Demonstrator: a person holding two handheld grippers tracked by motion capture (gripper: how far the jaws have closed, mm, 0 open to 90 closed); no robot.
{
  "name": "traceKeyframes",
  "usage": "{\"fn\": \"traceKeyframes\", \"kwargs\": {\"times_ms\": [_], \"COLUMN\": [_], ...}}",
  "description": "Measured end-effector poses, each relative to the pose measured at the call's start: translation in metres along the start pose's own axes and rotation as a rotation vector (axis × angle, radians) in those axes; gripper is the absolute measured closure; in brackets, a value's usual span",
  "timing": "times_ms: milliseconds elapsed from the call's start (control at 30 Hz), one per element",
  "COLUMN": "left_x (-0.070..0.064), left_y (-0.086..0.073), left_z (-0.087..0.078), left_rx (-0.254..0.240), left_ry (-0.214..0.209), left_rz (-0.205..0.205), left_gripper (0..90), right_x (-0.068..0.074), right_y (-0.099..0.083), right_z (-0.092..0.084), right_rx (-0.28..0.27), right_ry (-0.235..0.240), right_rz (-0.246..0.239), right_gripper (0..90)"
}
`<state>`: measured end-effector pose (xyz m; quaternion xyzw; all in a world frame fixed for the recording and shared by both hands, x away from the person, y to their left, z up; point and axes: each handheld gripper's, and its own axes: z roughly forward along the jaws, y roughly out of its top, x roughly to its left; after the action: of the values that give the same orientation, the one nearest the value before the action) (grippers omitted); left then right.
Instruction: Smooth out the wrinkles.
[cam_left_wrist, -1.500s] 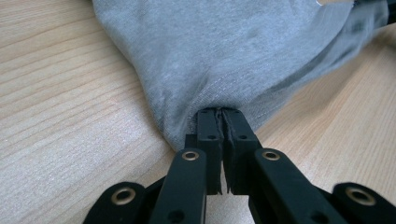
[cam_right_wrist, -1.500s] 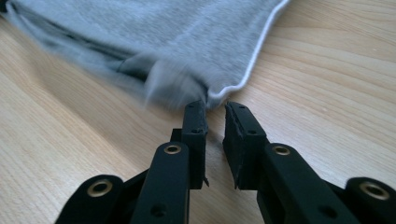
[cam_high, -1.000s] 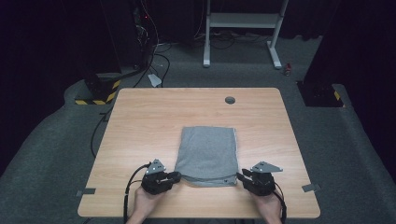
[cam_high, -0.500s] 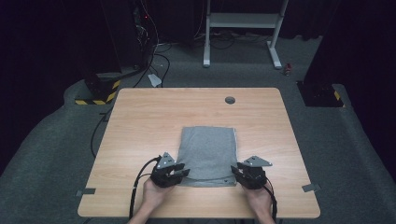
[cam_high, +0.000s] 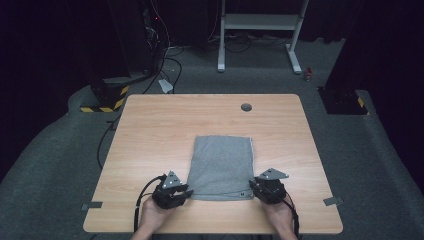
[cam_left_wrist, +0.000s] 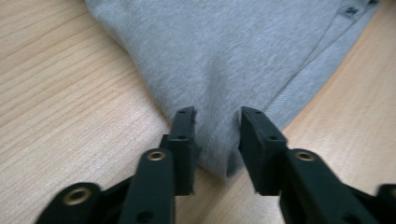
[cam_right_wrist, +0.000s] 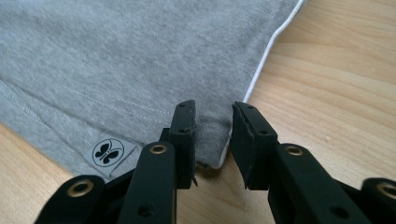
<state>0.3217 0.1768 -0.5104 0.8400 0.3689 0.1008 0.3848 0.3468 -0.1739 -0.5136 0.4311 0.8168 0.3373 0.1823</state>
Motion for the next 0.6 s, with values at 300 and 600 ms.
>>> {"fn": "traceKeyframes", "kwargs": {"times_ms": [300, 600], "left_x": [0.004, 0.001], "left_y": [0.034, 0.032], "left_z": [0.013, 0.042], "left_rx": [-0.093, 0.009], "left_ry": [0.017, 0.108], "left_rz": [-0.038, 0.05], "left_gripper": [53.7, 52.8], "right_x": [0.011, 0.018], "right_y": [0.017, 0.025], "right_z": [0.001, 0.016], "right_rx": [-0.061, -0.034], "right_ry": [0.016, 0.04], "right_rz": [-0.014, -0.026], "right_gripper": [70.8, 66.8]}}
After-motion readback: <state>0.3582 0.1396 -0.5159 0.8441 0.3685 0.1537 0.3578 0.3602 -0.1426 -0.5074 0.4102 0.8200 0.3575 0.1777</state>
